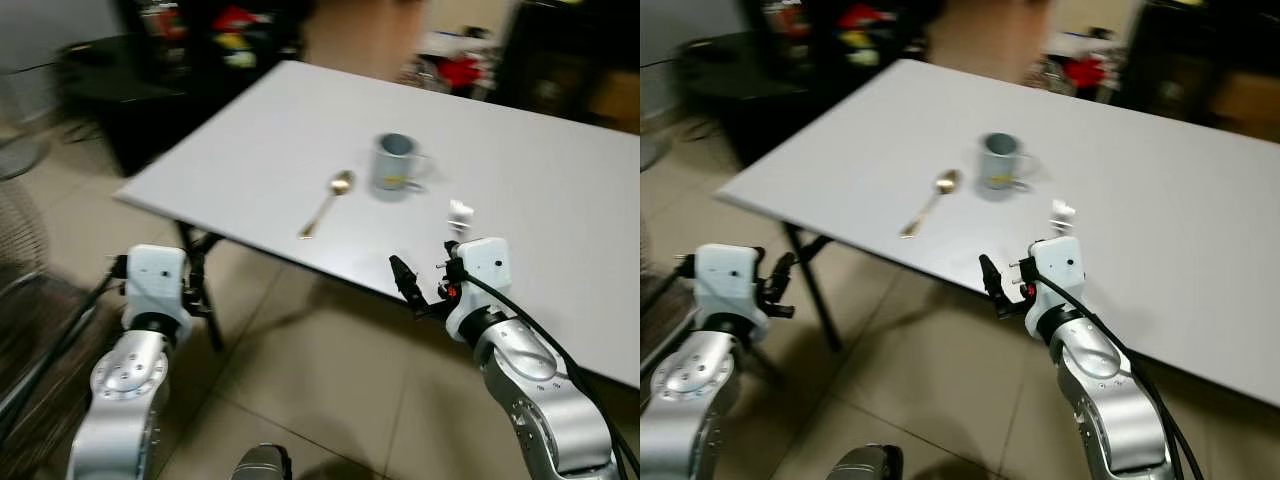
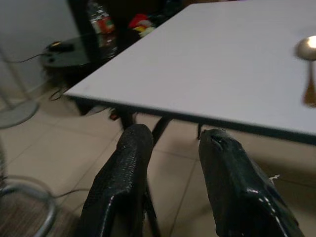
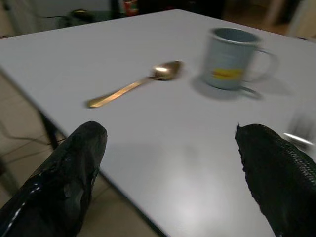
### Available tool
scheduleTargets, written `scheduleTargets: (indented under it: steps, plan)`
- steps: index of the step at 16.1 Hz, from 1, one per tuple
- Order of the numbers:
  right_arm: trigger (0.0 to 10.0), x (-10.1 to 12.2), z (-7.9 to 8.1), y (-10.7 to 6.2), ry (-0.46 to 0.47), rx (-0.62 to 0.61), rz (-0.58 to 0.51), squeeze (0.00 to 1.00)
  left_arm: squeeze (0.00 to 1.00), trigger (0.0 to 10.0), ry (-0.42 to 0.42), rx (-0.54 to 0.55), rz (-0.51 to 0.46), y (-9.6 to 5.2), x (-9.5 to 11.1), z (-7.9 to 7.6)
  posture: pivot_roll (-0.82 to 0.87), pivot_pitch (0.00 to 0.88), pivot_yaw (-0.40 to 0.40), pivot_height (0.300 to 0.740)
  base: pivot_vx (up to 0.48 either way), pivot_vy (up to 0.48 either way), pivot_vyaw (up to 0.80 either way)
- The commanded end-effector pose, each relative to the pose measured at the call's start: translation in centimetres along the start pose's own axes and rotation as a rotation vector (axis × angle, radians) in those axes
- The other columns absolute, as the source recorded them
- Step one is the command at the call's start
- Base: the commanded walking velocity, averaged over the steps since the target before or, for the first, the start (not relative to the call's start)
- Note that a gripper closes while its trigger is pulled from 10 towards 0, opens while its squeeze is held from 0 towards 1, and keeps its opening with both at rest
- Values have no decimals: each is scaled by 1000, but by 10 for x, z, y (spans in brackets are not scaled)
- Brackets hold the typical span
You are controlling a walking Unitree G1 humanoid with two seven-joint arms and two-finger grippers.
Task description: Setting the table
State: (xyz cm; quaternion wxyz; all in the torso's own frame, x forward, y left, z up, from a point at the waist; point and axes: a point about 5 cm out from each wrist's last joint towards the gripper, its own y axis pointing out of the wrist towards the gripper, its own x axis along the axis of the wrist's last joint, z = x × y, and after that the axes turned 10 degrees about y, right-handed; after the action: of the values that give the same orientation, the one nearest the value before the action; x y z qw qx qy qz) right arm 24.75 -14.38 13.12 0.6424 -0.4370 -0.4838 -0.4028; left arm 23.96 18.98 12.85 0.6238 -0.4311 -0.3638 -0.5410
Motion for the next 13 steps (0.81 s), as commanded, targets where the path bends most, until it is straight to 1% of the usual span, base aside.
scheduleTargets:
  steps: [1, 2, 3, 4, 7, 9, 10, 11, 13]
  plan:
    - [10000, -3, 3, 0, 7, 29, 1, 1000, 0, 10000, 9, 24, 0, 2, 6, -3, 102, 0, -18, 740, 0, 0, 800]
    - [10000, -4, 5, 0, 4, 44, 1, 1000, 0, 10000, -7, 37, 21, 1, 4, -6, 107, 0, -21, 740, 0, 0, 800]
    - [10000, -6, 5, 1, 0, 50, 4, 1000, 0, 10000, 1, 27, 30, -1, 2, -9, 119, 0, -33, 740, 0, 0, 800]
    - [10000, -7, 5, 4, 4, 48, 7, 1000, 0, 10000, 18, 22, 31, -4, 1, -8, 125, 0, -40, 740, 0, 0, 800]
    - [10000, -6, 7, 8, 6, 58, 5, 1000, 0, 10000, 14, 25, 25, -5, 3, -2, 140, 0, -51, 740, 0, 0, 800]
    - [10000, -8, 5, 10, 8, 74, 11, 1000, 0, 10000, 8, 48, 24, -5, 5, -1, 162, 0, -60, 740, 0, 0, 800]
    - [10000, -10, 2, 12, 24, 67, 9, 1000, 0, 10000, 31, 35, 25, -4, 5, -1, 174, 0, -64, 740, 0, 0, 800]
    - [10000, -9, 0, 14, 36, 58, 3, 1000, 0, 10000, 43, 32, 24, -2, 6, 1, 166, 0, -54, 740, 0, 0, 800]
    - [10000, -6, 3, 16, 32, 55, -9, 1000, 0, 10000, 48, 30, 23, 2, 6, 6, 128, 0, -22, 740, 0, 0, 800]
